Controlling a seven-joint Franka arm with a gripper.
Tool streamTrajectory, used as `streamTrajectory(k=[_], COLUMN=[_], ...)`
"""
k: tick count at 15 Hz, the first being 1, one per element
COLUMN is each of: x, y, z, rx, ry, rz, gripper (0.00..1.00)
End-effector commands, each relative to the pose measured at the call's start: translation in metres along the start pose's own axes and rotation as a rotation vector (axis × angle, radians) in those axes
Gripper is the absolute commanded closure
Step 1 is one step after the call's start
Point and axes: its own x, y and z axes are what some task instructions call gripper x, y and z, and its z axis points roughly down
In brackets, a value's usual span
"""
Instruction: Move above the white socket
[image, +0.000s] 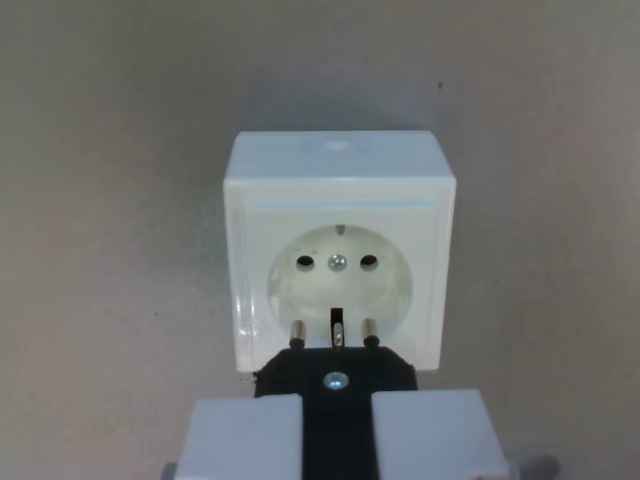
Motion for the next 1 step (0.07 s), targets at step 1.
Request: streamTrajectory(k=[1], x=[0.0074], y=[0.0051], z=[0.0087], rx=[-0.056], ry=[0.017], rz=[-0.021], gripper=[1.00])
